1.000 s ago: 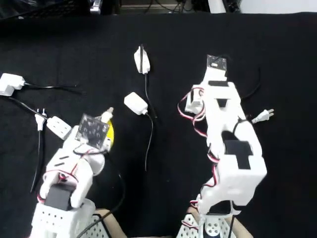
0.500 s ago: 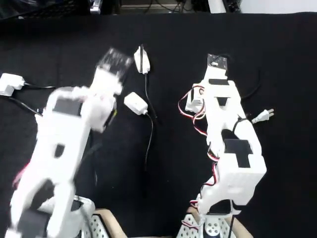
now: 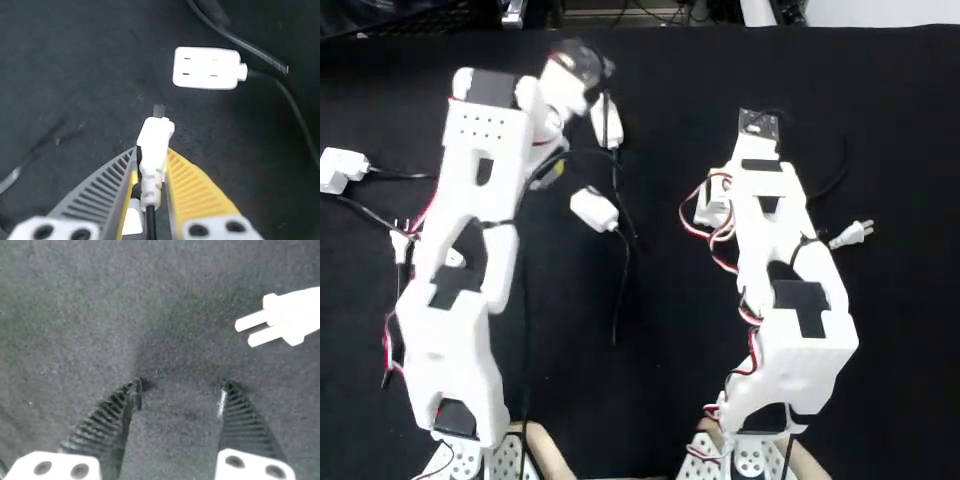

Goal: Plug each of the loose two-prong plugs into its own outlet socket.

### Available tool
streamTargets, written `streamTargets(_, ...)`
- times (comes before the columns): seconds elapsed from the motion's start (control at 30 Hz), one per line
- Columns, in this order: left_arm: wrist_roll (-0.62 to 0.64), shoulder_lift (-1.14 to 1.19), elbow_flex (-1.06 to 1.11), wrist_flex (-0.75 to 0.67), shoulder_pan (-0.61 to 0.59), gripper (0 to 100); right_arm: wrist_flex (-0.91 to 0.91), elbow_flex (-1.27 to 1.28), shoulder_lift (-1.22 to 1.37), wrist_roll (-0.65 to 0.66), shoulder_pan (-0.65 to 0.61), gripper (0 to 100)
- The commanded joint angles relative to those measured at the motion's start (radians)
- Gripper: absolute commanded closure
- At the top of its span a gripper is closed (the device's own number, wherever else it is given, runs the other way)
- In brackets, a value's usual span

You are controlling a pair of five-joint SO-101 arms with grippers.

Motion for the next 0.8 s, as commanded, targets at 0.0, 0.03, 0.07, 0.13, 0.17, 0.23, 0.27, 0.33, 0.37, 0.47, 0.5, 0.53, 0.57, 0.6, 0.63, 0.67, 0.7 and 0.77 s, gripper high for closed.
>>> streamTargets(0.0,-0.152,0.008,-0.093,0.009,-0.013,97,-0.008,-0.047,-0.004,-0.009,0.002,74.7)
streamTargets(0.03,-0.152,0.008,-0.108,0.008,-0.013,97,-0.009,-0.047,-0.004,-0.009,0.002,74.7)
streamTargets(0.07,-0.152,0.008,-0.130,0.008,-0.012,97,-0.009,-0.047,-0.004,-0.009,0.002,74.7)
streamTargets(0.13,-0.146,0.006,-0.185,0.008,0.004,97,-0.009,-0.047,-0.005,-0.009,0.002,74.7)
streamTargets(0.17,-0.130,0.006,-0.219,0.008,0.015,97,-0.009,-0.047,-0.008,-0.011,0.003,74.7)
streamTargets(0.23,-0.081,0.006,-0.274,0.008,0.038,97,-0.008,-0.045,-0.010,-0.008,0.008,74.7)
streamTargets(0.27,-0.058,0.006,-0.294,0.008,0.056,97,-0.002,-0.048,-0.012,-0.005,0.011,74.7)
streamTargets(0.33,-0.014,0.008,-0.311,0.008,0.104,97,0.028,-0.056,-0.033,0.018,0.035,74.7)
streamTargets(0.37,0.002,0.008,-0.314,0.008,0.134,97,0.048,-0.062,-0.059,0.031,0.064,74.7)
streamTargets(0.47,0.014,0.008,-0.317,0.008,0.237,97,0.061,-0.064,-0.148,0.028,0.170,74.7)
streamTargets(0.5,0.015,0.008,-0.317,0.008,0.271,97,0.061,-0.064,-0.170,0.028,0.196,74.7)
streamTargets(0.53,0.015,0.009,-0.317,0.008,0.305,97,0.064,-0.061,-0.191,0.034,0.218,74.7)
streamTargets(0.57,0.015,0.012,-0.317,0.008,0.340,97,0.068,-0.058,-0.213,0.037,0.239,74.7)
streamTargets(0.6,0.017,0.015,-0.317,0.008,0.374,97,0.083,-0.056,-0.229,0.038,0.265,74.7)
streamTargets(0.63,0.025,0.017,-0.314,0.008,0.407,97,0.104,-0.061,-0.246,0.046,0.293,74.7)
streamTargets(0.67,0.043,0.017,-0.312,0.008,0.437,97,0.123,-0.067,-0.263,0.064,0.318,74.7)
streamTargets(0.7,0.063,0.017,-0.315,0.005,0.461,97,0.132,-0.067,-0.280,0.083,0.339,74.7)
streamTargets(0.77,0.109,0.017,-0.314,-0.037,0.493,97,0.137,-0.062,-0.298,0.101,0.376,74.7)
